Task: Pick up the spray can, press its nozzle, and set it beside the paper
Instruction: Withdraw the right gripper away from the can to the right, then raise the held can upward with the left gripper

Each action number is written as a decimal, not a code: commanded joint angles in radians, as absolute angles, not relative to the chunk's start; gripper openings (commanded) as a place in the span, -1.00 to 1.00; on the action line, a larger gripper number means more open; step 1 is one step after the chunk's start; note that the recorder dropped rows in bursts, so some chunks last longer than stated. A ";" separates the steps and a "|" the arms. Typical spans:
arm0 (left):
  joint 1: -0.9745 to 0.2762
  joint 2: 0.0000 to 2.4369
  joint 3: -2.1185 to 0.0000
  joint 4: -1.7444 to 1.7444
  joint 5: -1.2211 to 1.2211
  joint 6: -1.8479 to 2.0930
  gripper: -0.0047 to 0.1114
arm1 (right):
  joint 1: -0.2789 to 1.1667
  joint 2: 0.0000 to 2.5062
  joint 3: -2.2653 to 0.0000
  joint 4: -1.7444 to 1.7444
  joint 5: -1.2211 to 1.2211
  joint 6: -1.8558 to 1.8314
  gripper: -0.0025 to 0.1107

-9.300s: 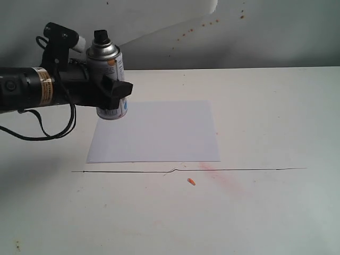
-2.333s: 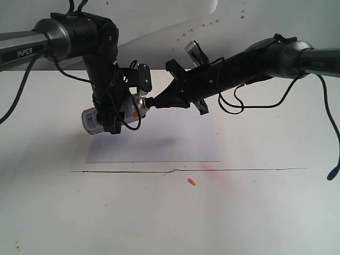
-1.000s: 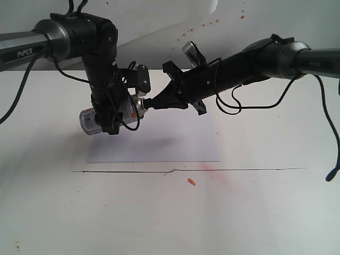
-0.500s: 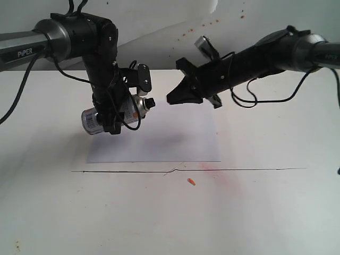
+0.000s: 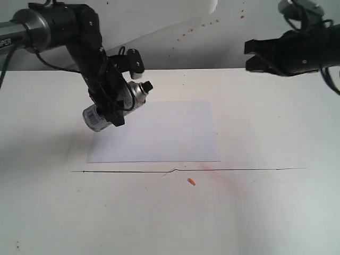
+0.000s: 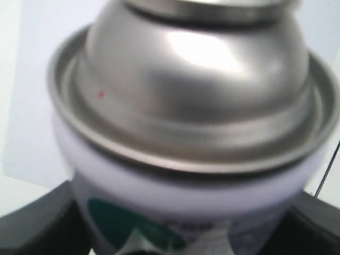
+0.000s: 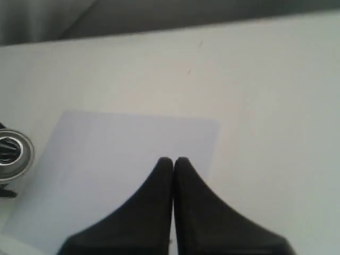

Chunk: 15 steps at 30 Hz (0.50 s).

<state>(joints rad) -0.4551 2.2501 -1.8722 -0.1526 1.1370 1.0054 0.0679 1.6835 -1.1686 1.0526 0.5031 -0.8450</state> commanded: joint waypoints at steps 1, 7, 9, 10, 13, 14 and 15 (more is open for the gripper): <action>-0.400 2.191 -1.883 -0.320 1.114 0.995 -0.92 | 0.063 1.411 -1.008 1.058 0.216 -0.993 -0.96; -0.387 2.165 -1.883 -0.457 1.099 0.995 -0.92 | 0.063 1.025 -0.844 1.058 0.091 -1.069 -0.96; -0.387 2.163 -1.883 -0.501 1.101 0.995 -0.92 | 0.063 0.918 -0.780 1.058 0.091 -1.069 -0.96; -0.387 2.163 -1.883 -0.531 1.101 0.995 -0.92 | 0.063 0.858 -0.742 1.058 0.091 -1.069 -0.96; -0.387 2.151 -1.883 -0.597 1.105 0.995 -0.92 | 0.063 0.691 -0.625 1.058 0.072 -1.069 -0.96; -0.387 2.144 -1.883 -0.612 1.105 0.995 -0.92 | 0.063 0.629 -0.590 1.058 0.065 -1.069 -0.96; -0.387 2.138 -1.883 -0.629 1.105 0.995 -0.92 | 0.063 0.569 -0.538 1.056 0.050 -1.069 -0.96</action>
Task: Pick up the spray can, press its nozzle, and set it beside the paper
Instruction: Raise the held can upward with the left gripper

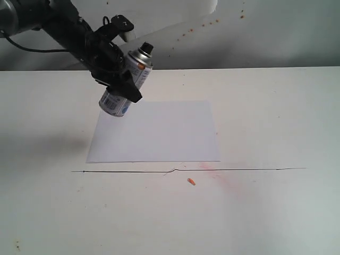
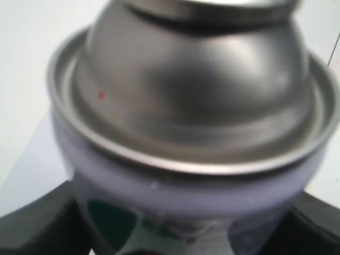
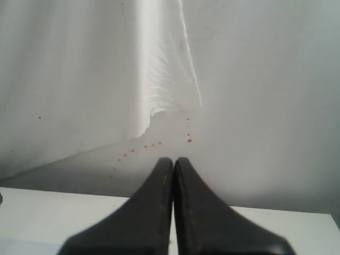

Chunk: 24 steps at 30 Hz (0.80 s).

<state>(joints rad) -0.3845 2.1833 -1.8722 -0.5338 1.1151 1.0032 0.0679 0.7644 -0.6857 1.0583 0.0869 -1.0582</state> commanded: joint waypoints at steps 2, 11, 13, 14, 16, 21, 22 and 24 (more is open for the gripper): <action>-0.387 2.119 -1.883 -0.661 1.099 0.975 -0.92 | 0.063 0.467 -0.463 1.056 0.032 -1.069 -0.96; -0.377 2.006 -1.883 -0.711 1.031 0.887 -0.92 | 0.063 0.119 -0.271 1.058 0.032 -1.069 -0.96; -0.368 1.984 -1.883 -0.774 1.015 0.889 -0.92 | 0.063 0.069 -0.269 1.058 0.029 -1.069 -0.96; -0.359 1.973 -1.883 -0.829 1.005 0.889 -0.92 | 0.063 0.048 -0.269 1.058 0.027 -1.069 -0.96; -0.345 1.956 -1.883 -0.898 0.992 0.897 -0.92 | 0.063 0.018 -0.269 1.058 0.027 -1.069 -0.96; -0.324 1.922 -1.883 -1.007 0.984 0.925 -0.92 | 0.063 0.000 -0.269 1.083 0.027 -1.069 -0.96; -0.324 1.918 -1.883 -1.004 0.979 0.925 -0.92 | 0.063 0.000 -0.269 1.089 0.027 -1.069 -0.96; -0.324 1.910 -1.883 -1.004 0.974 0.920 -0.92 | 0.063 0.000 -0.269 1.090 0.027 -1.069 -0.96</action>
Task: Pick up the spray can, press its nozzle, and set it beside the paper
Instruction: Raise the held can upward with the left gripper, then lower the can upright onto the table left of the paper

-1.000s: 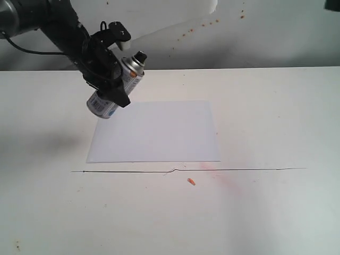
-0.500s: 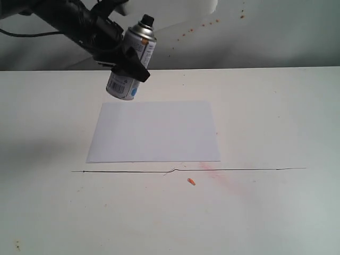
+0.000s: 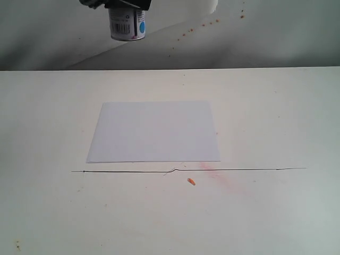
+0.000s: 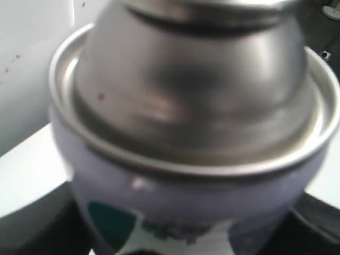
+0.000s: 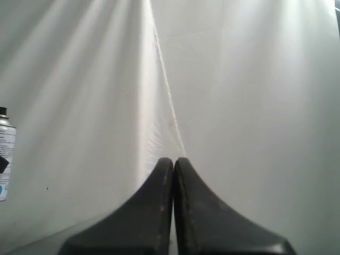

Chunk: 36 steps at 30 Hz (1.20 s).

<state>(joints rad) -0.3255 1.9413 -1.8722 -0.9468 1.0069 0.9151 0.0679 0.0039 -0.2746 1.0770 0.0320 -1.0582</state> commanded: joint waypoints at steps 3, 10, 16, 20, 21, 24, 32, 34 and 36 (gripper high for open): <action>-0.324 1.908 -1.883 -1.007 0.961 0.917 -0.92 | 0.063 0.000 -0.269 1.090 0.027 -1.069 -0.96; -0.324 1.908 -1.883 -1.007 0.899 0.917 -0.92 | 0.063 0.000 -0.269 1.090 0.027 -1.069 -0.96; -0.324 1.910 -1.871 -0.976 0.802 0.917 -0.92 | 0.063 0.000 -0.269 1.090 0.027 -1.069 -0.96; -0.324 1.910 -1.803 -0.968 0.669 0.917 -0.92 | 0.063 0.000 -0.269 1.090 0.027 -1.069 -0.96; -0.324 1.910 -1.780 -0.979 0.632 0.917 -0.92 | 0.063 0.000 -0.269 1.090 0.027 -1.069 -0.96; -0.326 1.912 -1.717 -1.020 0.533 0.922 -0.92 | 0.063 0.000 -0.269 1.090 0.027 -1.069 -0.96; -0.324 1.922 -1.662 -0.879 0.402 0.872 -0.92 | 0.063 0.000 -0.269 1.091 0.027 -1.067 -0.96; -0.326 1.924 -1.662 -0.708 0.358 0.714 -0.92 | 0.063 0.000 -0.269 1.091 0.027 -1.067 -0.96; -0.331 1.924 -1.662 -0.492 0.318 0.511 -0.92 | 0.063 0.000 -0.269 1.091 0.027 -1.067 -0.96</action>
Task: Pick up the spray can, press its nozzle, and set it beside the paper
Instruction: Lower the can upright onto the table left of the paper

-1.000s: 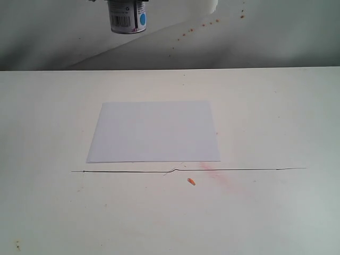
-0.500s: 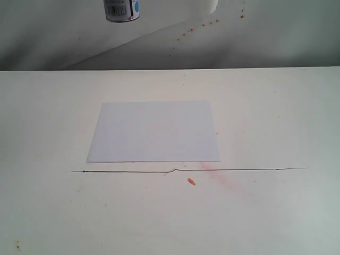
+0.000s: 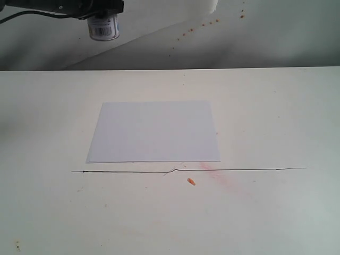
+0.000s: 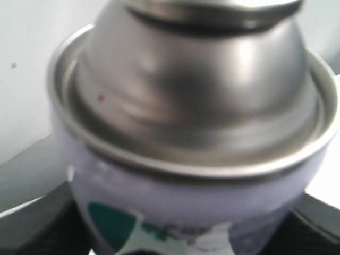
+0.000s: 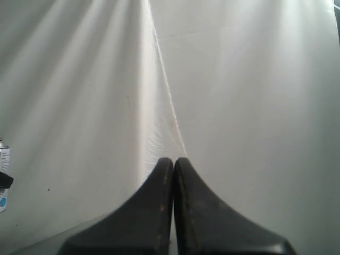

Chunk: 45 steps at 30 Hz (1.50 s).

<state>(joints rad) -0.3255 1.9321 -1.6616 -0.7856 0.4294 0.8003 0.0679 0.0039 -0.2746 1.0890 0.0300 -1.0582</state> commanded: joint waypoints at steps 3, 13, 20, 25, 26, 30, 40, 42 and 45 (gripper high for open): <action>-0.348 1.922 -1.662 -0.256 0.286 0.284 -0.92 | 0.063 0.000 -0.269 1.091 0.027 -1.067 -0.96; -0.391 1.922 -1.662 -0.120 0.091 0.052 -0.92 | 0.063 0.000 -0.269 1.091 0.027 -1.067 -0.96; -0.388 1.922 -1.613 -0.089 0.019 0.049 -0.92 | 0.063 0.000 -0.269 1.091 0.027 -1.067 -0.96; -0.328 1.922 -1.421 0.270 -0.114 -0.314 -0.92 | 0.063 0.000 -0.269 1.091 0.027 -1.067 -0.96; -0.323 1.922 -1.401 0.303 -0.128 -0.340 -0.92 | 0.063 0.000 -0.269 1.091 0.027 -1.067 -0.96; -0.283 1.934 -1.258 0.308 -0.236 -0.363 -0.92 | 0.063 0.000 -0.269 1.091 0.027 -1.067 -0.96; -0.267 2.029 -1.181 0.332 -0.332 -0.325 -0.92 | 0.063 0.000 -0.269 1.091 0.027 -1.067 -0.96; -0.259 2.046 -1.177 0.332 -0.363 -0.305 -0.92 | 0.063 0.000 -0.269 1.091 0.027 -1.067 -0.96; -0.235 2.062 -1.177 0.332 -0.403 -0.305 -0.92 | 0.063 0.000 -0.269 1.091 0.027 -1.067 -0.96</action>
<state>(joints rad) -0.2571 2.0636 -1.1741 0.3348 -0.3092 -0.3141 0.0679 0.0039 -0.2746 1.0890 0.0300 -1.0582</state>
